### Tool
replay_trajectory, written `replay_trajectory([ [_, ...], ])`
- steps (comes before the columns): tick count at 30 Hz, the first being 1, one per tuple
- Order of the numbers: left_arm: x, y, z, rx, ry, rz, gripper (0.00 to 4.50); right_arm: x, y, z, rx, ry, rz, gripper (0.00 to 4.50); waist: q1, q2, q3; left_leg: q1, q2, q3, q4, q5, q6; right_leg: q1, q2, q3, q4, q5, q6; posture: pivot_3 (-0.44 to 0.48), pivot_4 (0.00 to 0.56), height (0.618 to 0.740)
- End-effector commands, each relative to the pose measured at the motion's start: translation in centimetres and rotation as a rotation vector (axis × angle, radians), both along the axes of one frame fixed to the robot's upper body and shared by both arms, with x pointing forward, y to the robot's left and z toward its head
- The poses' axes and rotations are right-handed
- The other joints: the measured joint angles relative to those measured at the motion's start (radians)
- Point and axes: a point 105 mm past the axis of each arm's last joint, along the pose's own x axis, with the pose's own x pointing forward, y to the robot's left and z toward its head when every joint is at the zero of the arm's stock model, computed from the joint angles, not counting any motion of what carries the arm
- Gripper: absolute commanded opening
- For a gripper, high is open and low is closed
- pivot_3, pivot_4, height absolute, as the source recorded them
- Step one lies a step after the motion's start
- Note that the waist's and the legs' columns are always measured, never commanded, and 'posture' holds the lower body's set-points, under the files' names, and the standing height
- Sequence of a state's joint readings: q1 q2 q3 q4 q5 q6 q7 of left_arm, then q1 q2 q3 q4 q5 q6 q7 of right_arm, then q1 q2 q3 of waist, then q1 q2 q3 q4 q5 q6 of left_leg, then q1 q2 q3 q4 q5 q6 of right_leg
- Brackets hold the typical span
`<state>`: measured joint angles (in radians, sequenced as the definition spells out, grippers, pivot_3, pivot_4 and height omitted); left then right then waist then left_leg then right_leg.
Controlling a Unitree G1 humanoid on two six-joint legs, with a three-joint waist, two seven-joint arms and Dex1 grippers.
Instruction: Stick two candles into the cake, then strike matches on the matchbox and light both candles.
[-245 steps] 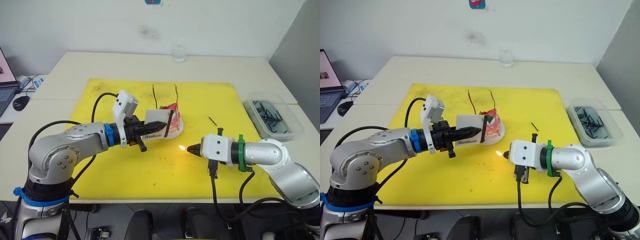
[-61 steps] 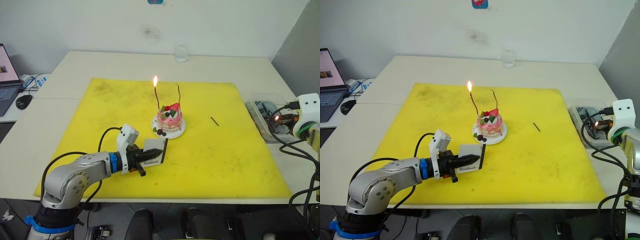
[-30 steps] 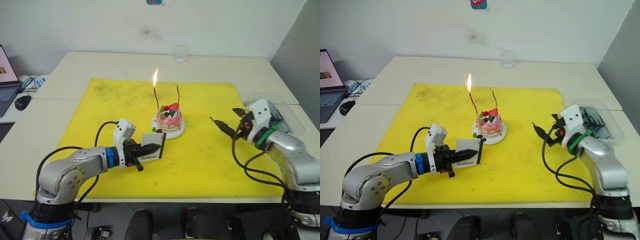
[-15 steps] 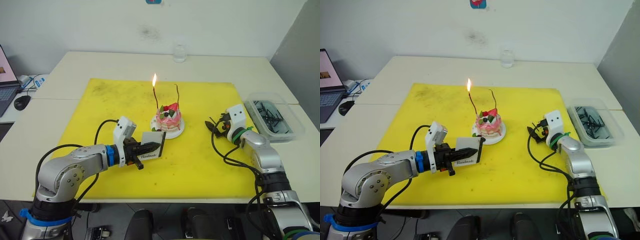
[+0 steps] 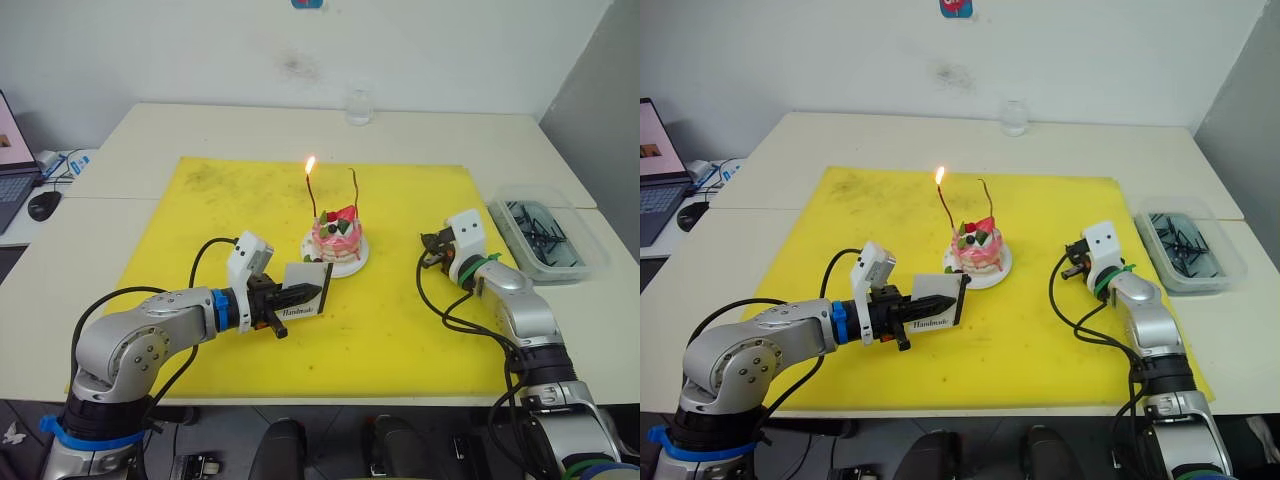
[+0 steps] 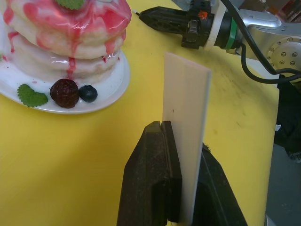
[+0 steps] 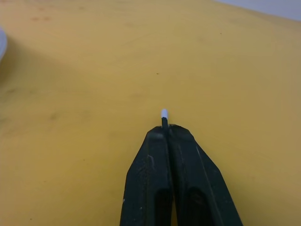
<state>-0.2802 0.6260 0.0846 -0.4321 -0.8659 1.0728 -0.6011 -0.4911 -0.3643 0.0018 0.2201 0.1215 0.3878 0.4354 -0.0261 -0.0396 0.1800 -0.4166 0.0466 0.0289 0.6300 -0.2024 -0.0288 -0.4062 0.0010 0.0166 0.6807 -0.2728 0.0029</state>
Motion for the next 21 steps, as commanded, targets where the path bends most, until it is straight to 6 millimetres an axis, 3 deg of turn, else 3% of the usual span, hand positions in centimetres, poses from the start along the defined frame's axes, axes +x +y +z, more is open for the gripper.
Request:
replay_trajectory([
  [1, -0.6, 0.2, 1.3, -0.026, -0.028, -0.027, 0.0, -0.3, 0.5, 1.8, 0.001, -0.049, 0.024, 0.05, 0.0, 0.0, 0.0, 0.0, 0.0, 0.0, 0.0, 0.0, 0.0, 0.0, 0.0, 0.0, 0.0, 0.0, 0.0, 0.0, 0.15, 0.74],
  [6, -2.4, 0.4, 1.8, -0.113, 0.118, -0.104, 0.0, -1.8, 1.3, 4.5, 0.012, -0.094, 0.072, 0.05, -0.001, 0.0, 0.0, 0.0, 0.001, 0.0, 0.0, 0.0, 0.0, 0.0, 0.0, 0.0, 0.0, 0.0, 0.0, 0.0, 0.15, 0.74],
  [11, -3.3, 0.4, 1.9, -0.205, 0.233, -0.12, 0.0, -4.8, 1.7, 6.3, 0.008, -0.095, 0.103, 0.05, 0.001, 0.0, 0.0, 0.0, 0.001, -0.001, 0.0, 0.0, 0.0, 0.0, -0.001, -0.001, 0.0, 0.0, 0.0, 0.0, 0.15, 0.74],
  [17, -4.6, -1.3, 0.3, -0.245, 0.35, -0.144, 0.0, -10.9, 2.4, 4.3, -0.047, -0.006, 0.179, 0.05, 0.002, 0.0, 0.0, 0.0, 0.0, -0.001, 0.0, 0.0, 0.0, 0.0, -0.003, -0.001, -0.001, 0.0, 0.0, 0.0, 0.15, 0.74],
  [21, -4.8, -2.1, -0.3, -0.261, 0.376, -0.143, 0.0, -12.9, 2.7, 2.2, -0.058, 0.046, 0.191, 0.05, 0.001, -0.001, -0.001, 0.001, 0.0, 0.0, 0.0, 0.0, 0.0, 0.0, -0.003, -0.001, 0.0, 0.0, 0.0, 0.0, 0.15, 0.74],
])
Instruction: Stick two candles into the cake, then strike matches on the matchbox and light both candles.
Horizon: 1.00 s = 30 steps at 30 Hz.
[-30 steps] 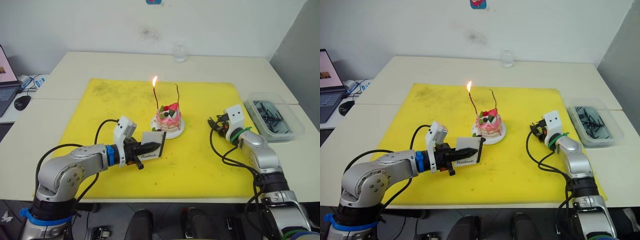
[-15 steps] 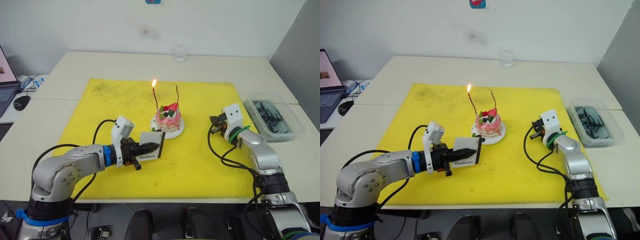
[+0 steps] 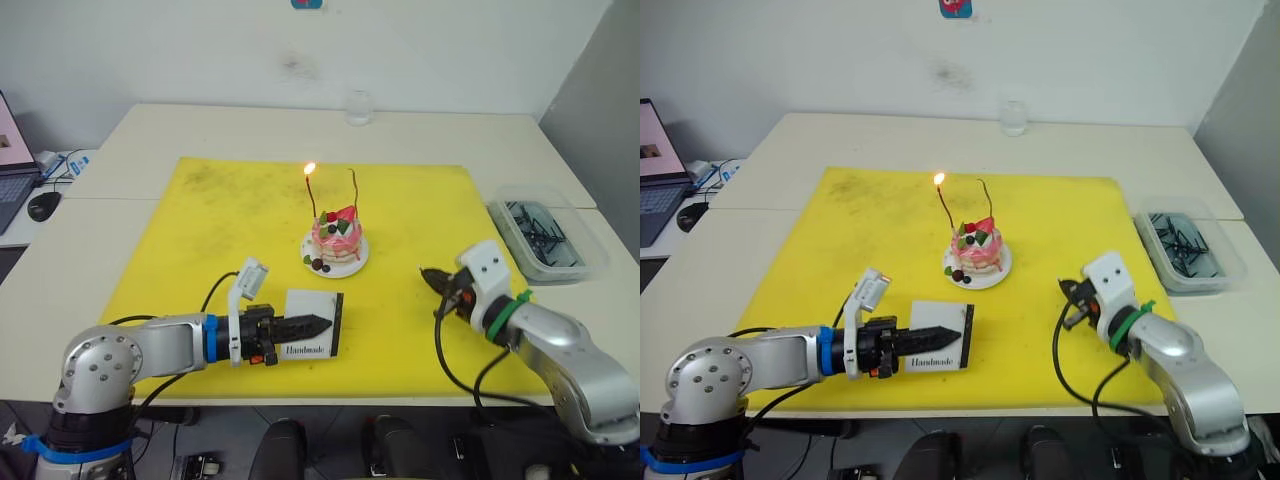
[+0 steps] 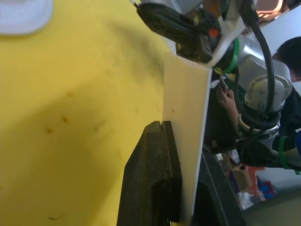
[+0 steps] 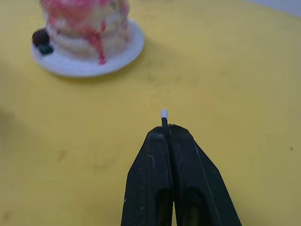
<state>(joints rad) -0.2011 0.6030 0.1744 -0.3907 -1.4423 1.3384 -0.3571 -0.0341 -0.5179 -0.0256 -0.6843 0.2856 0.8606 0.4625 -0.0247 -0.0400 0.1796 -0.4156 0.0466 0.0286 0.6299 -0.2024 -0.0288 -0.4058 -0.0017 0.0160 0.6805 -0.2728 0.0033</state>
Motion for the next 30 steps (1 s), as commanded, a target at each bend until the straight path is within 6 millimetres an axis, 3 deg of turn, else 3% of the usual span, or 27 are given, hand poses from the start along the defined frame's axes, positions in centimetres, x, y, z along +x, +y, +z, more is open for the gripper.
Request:
replay_trajectory([
  [1, -0.2, -0.9, 0.3, -0.029, -0.012, -0.015, 0.0, -0.9, 0.7, 0.1, 0.016, -0.039, 0.009, 0.05, -0.001, 0.0, 0.0, 0.0, 0.0, 0.0, 0.0, 0.0, 0.0, 0.0, 0.0, 0.0, 0.0, 0.0, 0.0, 0.0, 0.15, 0.74],
  [13, 0.3, -2.4, 0.3, -0.045, -0.022, -0.025, 0.0, 0.9, -0.2, -2.4, 0.114, -0.052, -0.151, 0.05, -0.002, 0.0, -0.001, 0.0, 0.0, 0.0, 0.0, 0.0, 0.0, 0.0, 0.001, 0.0, -0.001, 0.001, -0.001, 0.0, 0.15, 0.74],
  [21, 0.5, -2.5, 0.2, -0.045, -0.024, -0.015, 0.0, 0.5, -0.2, -3.3, 0.147, -0.023, -0.182, 0.05, -0.002, 0.0, -0.001, 0.0, 0.0, 0.0, 0.0, 0.0, 0.0, 0.0, 0.001, 0.0, 0.0, 0.0, -0.001, 0.0, 0.15, 0.74],
  [28, 0.8, -2.6, 0.2, -0.042, -0.026, -0.008, 0.0, 0.5, 0.2, -3.7, 0.136, -0.039, -0.151, 2.39, -0.002, 0.0, -0.001, 0.0, 0.0, 0.0, 0.0, 0.0, 0.0, 0.0, 0.001, 0.0, 0.0, 0.0, -0.001, 0.0, 0.15, 0.74],
  [30, 0.9, -2.6, 0.2, -0.042, -0.025, -0.008, 0.0, 0.5, 0.2, -3.8, 0.151, -0.045, -0.15, 2.39, -0.002, 0.0, -0.001, 0.0, 0.0, 0.0, 0.0, 0.0, 0.0, 0.0, 0.001, 0.0, 0.0, 0.0, -0.001, 0.0, 0.15, 0.74],
])
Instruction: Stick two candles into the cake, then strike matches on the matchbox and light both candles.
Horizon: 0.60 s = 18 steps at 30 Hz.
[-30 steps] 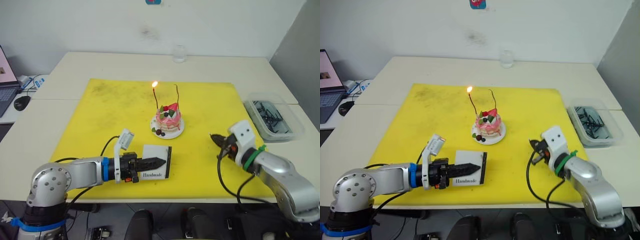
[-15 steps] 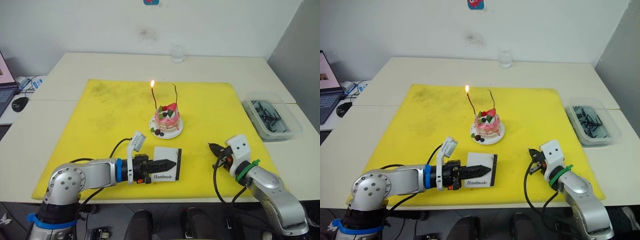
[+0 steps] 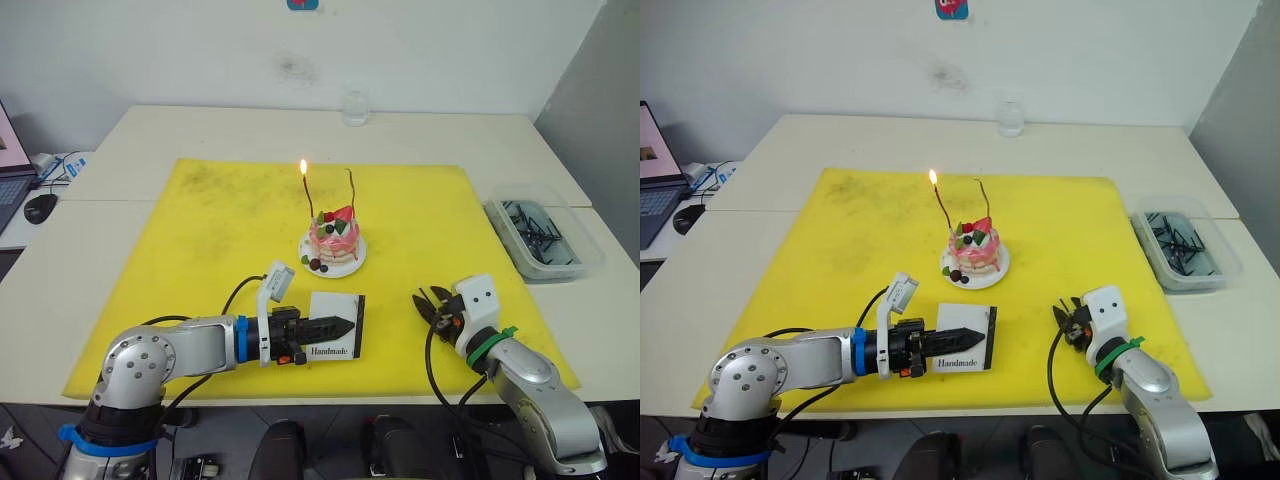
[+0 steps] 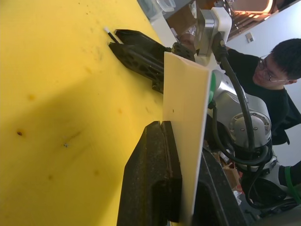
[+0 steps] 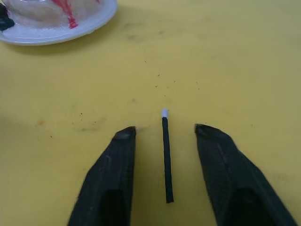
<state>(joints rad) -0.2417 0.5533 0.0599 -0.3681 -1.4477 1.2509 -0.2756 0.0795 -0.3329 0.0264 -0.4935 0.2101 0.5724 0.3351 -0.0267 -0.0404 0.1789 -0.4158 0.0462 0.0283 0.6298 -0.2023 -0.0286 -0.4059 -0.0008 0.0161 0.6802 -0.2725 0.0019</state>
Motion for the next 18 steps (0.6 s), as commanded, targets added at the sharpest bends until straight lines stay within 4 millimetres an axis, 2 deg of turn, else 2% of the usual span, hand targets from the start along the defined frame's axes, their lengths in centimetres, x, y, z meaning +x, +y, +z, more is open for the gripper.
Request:
replay_trajectory([
  [1, 0.11, -0.27, 0.56, -0.021, -0.021, -0.009, 0.0, -0.08, 0.25, 0.17, 0.012, -0.031, 0.013, 2.39, 0.0, 0.0, 0.0, 0.0, 0.0, 0.0, 0.0, 0.0, 0.0, 0.0, 0.0, 0.0, 0.0, 0.0, 0.0, 0.0, 0.15, 0.74],
  [18, -0.2, -0.32, 0.69, -0.019, -0.028, -0.015, 0.0, 0.24, -0.21, 0.15, -0.033, -0.101, -0.003, 2.39, 0.0, 0.0, 0.0, 0.0, 0.0, 0.0, 0.0, 0.0, 0.0, 0.0, 0.0, 0.0, 0.0, 0.0, 0.0, 0.0, 0.15, 0.74],
])
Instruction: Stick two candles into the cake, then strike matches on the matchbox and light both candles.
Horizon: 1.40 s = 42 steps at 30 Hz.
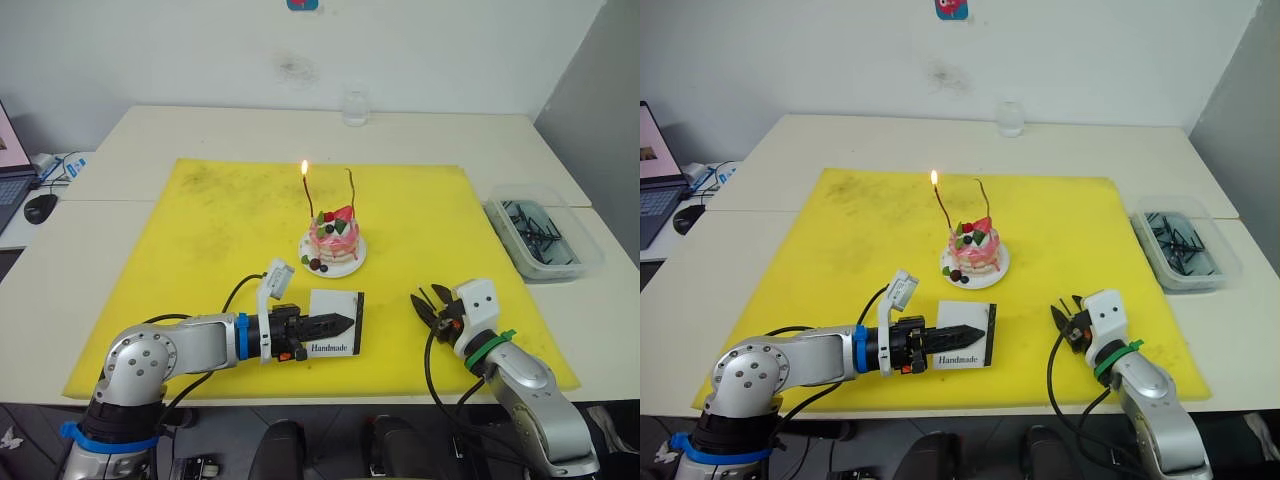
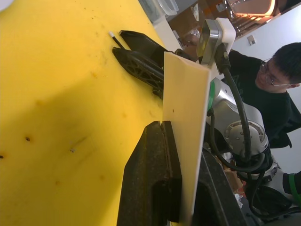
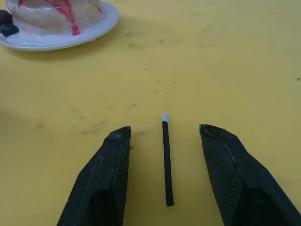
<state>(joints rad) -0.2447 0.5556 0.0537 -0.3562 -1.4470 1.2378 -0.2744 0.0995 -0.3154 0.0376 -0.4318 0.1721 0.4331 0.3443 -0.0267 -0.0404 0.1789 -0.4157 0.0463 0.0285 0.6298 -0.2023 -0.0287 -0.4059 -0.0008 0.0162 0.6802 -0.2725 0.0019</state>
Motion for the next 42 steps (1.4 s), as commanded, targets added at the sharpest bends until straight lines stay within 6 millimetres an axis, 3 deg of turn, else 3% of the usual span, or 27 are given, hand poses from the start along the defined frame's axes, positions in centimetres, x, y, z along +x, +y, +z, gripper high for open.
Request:
replay_trajectory([
  [1, -0.5, -0.4, 0.7, -0.016, -0.031, -0.025, 0.0, 0.2, -0.2, 0.5, -0.038, -0.05, -0.003, 2.39, 0.0, 0.0, 0.0, 0.0, 0.0, 0.0, 0.0, 0.0, 0.0, 0.0, 0.0, 0.0, 0.0, 0.0, 0.0, 0.0, 0.15, 0.74],
  [17, -0.2, -0.5, 0.8, -0.015, -0.028, -0.028, 0.0, 1.0, -0.4, -0.1, -0.045, -0.056, -0.025, 2.39, -0.001, 0.0, 0.0, 0.001, 0.0, 0.0, 0.0, 0.0, 0.0, 0.0, 0.0, 0.0, 0.0, 0.001, 0.0, 0.0, 0.15, 0.74],
  [24, -0.3, -0.5, 0.7, -0.013, -0.027, -0.029, 0.0, 0.2, -0.6, -0.9, -0.043, -0.021, -0.029, 0.04, 0.0, -0.001, -0.001, 0.0, 0.0, 0.0, 0.0, 0.0, 0.0, 0.0, 0.0, 0.0, 0.0, 0.001, 0.0, 0.0, 0.15, 0.74],
  [42, -0.5, -0.3, 0.6, -0.007, -0.025, -0.026, 0.0, -0.3, -0.9, -0.9, -0.034, -0.007, -0.054, 0.02, 0.002, -0.001, -0.001, 0.0, 0.0, 0.0, 0.0, 0.0, 0.0, 0.0, 0.0, 0.0, 0.0, 0.0, 0.0, 0.0, 0.15, 0.74],
])
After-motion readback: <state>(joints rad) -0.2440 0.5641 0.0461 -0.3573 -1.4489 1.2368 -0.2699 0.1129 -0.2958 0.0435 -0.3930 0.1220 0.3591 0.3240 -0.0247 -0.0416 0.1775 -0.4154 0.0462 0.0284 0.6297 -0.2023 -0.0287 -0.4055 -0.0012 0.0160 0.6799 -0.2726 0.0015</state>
